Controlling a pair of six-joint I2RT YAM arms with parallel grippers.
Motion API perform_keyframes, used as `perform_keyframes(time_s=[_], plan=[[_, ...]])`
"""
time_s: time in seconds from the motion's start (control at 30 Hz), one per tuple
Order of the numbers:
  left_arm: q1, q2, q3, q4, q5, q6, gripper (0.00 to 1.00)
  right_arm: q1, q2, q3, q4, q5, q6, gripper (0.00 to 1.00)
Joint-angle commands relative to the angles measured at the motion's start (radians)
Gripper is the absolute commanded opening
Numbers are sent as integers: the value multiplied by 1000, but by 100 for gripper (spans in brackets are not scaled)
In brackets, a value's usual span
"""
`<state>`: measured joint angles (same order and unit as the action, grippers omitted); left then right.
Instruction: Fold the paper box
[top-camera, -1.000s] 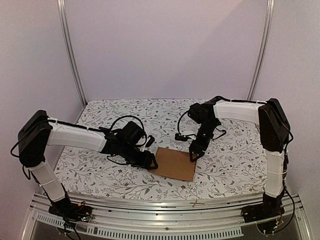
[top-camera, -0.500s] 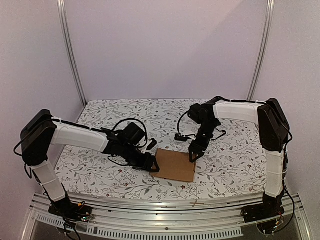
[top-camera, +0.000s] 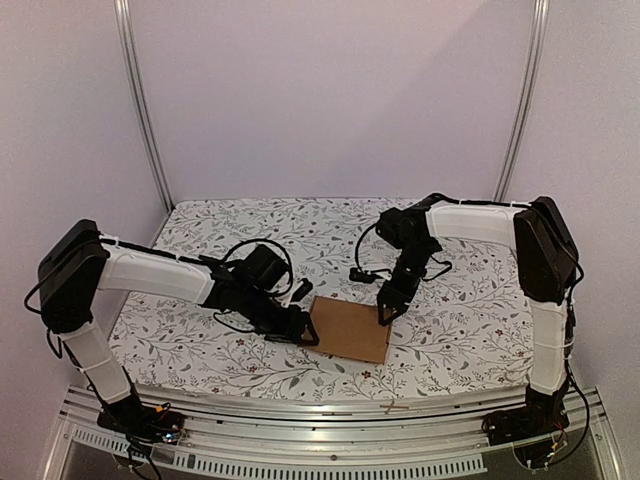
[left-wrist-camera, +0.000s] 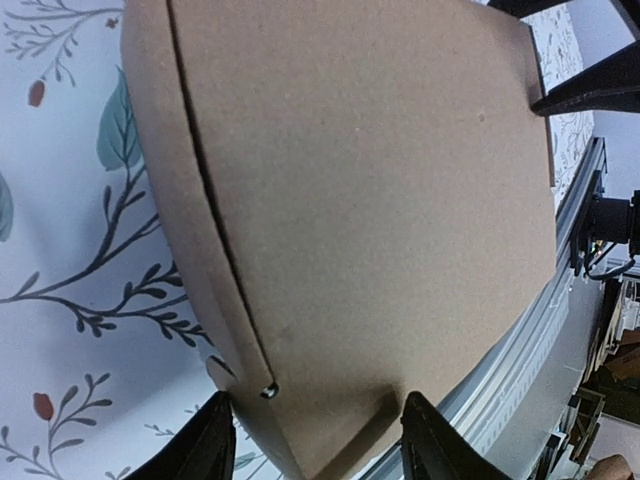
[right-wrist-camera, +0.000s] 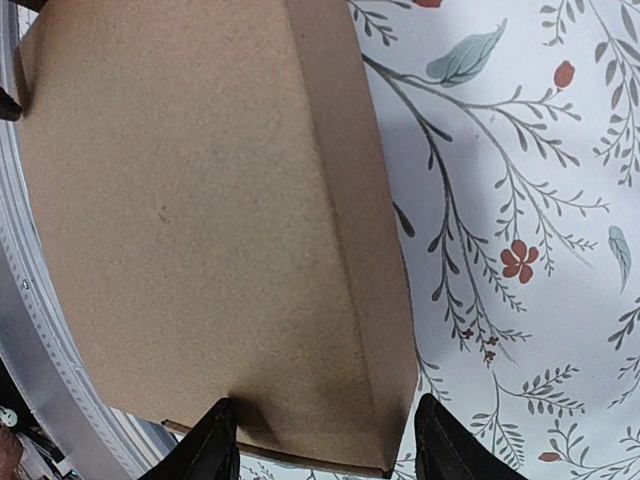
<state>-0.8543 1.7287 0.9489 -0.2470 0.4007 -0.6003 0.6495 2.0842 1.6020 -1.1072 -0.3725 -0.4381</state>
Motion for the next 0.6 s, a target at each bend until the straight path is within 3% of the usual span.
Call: perform_keyframes(time_s=[0.0, 0.3, 0.57], plan=[[13, 18, -20, 22, 67, -29, 56, 5, 64, -22, 20, 50, 10, 58], [48, 47, -93, 223, 197, -138, 42, 4, 69, -22, 18, 49, 13, 58], [99, 57, -263, 682, 352, -356, 36, 4, 74, -26, 17, 53, 12, 58]])
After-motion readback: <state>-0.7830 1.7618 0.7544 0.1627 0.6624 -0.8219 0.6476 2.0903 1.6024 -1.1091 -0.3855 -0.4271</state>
